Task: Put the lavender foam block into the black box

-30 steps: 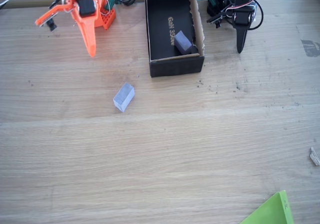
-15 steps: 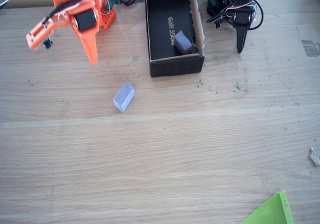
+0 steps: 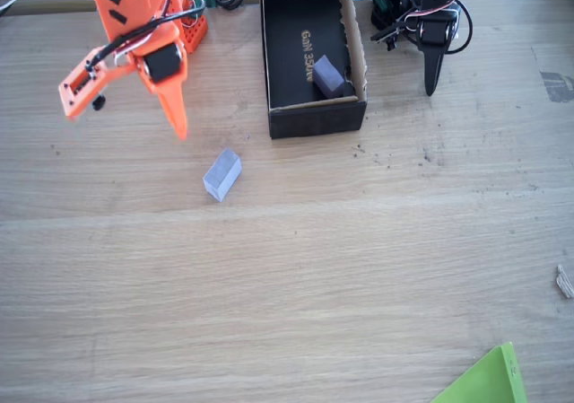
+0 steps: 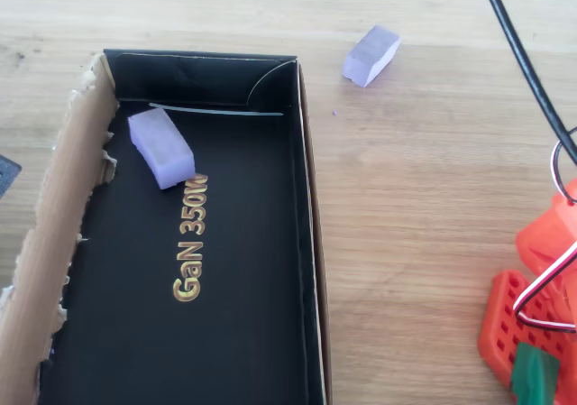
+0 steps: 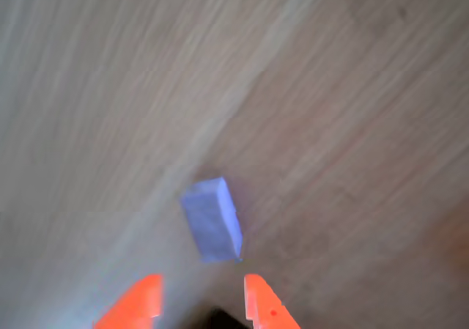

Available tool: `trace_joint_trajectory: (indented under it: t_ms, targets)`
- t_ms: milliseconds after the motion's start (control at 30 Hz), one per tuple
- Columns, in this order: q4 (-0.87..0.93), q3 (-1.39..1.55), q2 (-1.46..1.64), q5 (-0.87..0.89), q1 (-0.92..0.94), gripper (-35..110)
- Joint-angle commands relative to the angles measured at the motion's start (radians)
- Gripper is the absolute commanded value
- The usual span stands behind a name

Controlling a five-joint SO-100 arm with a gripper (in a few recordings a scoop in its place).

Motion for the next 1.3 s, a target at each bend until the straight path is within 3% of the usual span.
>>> trace_joint_trajectory:
  t_ms: [0, 267, 700, 1267]
  targets:
    - [0.081, -0.106, -0.011, 0.101, 0.005, 19]
    - [0.14, -0.141, -0.049, 0.216, 0.0, 21]
    - [0.133, -0.241, -0.147, 0.172, -0.051, 21]
    - [0.175, -0.419, -0.318, 0.238, -0.094, 23]
